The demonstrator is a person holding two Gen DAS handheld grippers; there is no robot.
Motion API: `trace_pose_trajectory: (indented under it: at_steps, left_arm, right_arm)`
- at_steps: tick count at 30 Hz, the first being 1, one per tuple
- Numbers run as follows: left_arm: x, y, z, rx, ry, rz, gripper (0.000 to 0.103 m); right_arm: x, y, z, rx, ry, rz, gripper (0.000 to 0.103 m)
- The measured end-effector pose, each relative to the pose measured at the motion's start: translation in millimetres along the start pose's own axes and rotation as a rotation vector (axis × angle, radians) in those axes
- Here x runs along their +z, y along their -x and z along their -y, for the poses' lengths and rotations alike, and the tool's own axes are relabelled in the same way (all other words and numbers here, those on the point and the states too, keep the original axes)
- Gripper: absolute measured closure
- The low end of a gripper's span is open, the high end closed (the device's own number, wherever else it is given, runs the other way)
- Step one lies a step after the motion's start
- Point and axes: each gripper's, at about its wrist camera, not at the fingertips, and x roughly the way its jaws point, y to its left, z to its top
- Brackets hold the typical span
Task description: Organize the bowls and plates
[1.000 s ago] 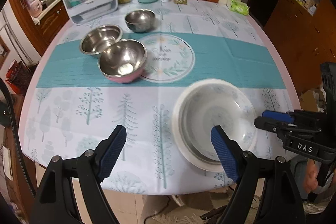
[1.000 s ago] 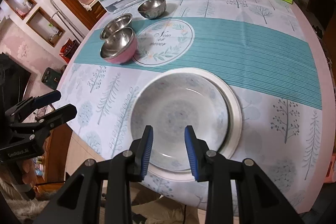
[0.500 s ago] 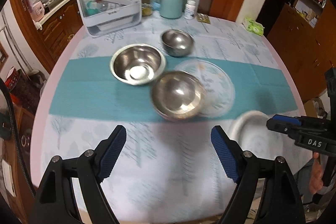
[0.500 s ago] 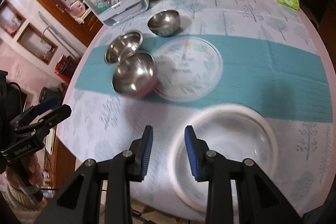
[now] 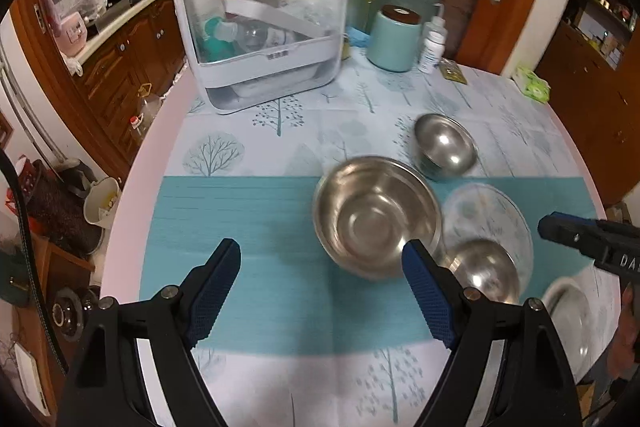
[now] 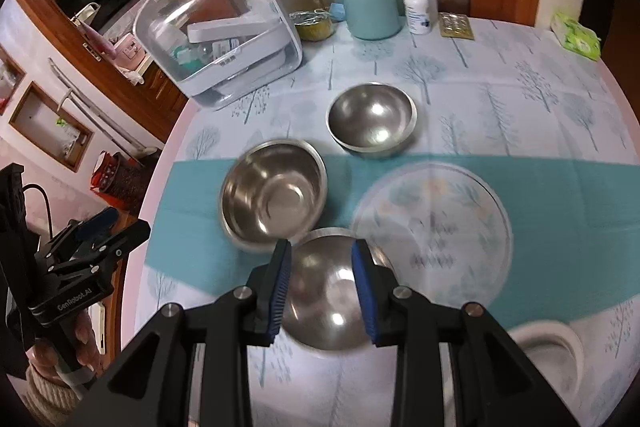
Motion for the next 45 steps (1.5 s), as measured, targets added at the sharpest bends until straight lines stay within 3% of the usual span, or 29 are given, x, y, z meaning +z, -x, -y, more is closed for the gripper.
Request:
trace_pose_trajectory:
  at_steps: [8, 16, 19, 21, 23, 24, 26, 27, 35, 45]
  left_arm:
    - [23, -81, -20, -0.047, 0.061, -0.093, 0.021]
    - [24, -131, -23, -0.098, 0.101, -0.175, 0.021]
    - [25, -143, -23, -0.119, 0.104, -0.195, 0.027]
    - [24, -150, -21, -0.137, 0.106, -0.217, 0.035]
    - [23, -155, -20, -0.156, 0.113, -0.238, 0.052]
    - [23, -161, -19, -0.169, 0.117, -0.255, 0.058]
    - [21, -168, -18, -0.184, 0.124, -0.281, 0.085]
    - [20, -170, -17, -0.185, 0.124, -0.290, 0.087]
    - [19, -148, -15, -0.165, 0.122, -0.247, 0.090]
    - [5, -70, -20, -0.138, 0.124, -0.127, 0.090]
  right_arm:
    - [36, -71, -9, -0.019, -0.029, -0.077, 0.071]
    - [47, -122, -14, -0.056, -0.033, -0.156, 0.072]
    - [48, -135, -16, -0.070, -0.030, -0.180, 0.072]
    - [47, -144, -17, -0.076, -0.032, -0.199, 0.072]
    - [47, -151, -16, -0.086, -0.038, -0.218, 0.073]
    - [46, -154, -16, -0.086, -0.039, -0.222, 0.080]
    - [46, -161, -15, -0.088, -0.037, -0.240, 0.092]
    - [45, -162, -15, -0.098, -0.032, -0.245, 0.093]
    - [43, -147, -17, -0.077, -0.036, -0.198, 0.094]
    - [27, -99, -35, -0.020, -0.040, -0.111, 0.094]
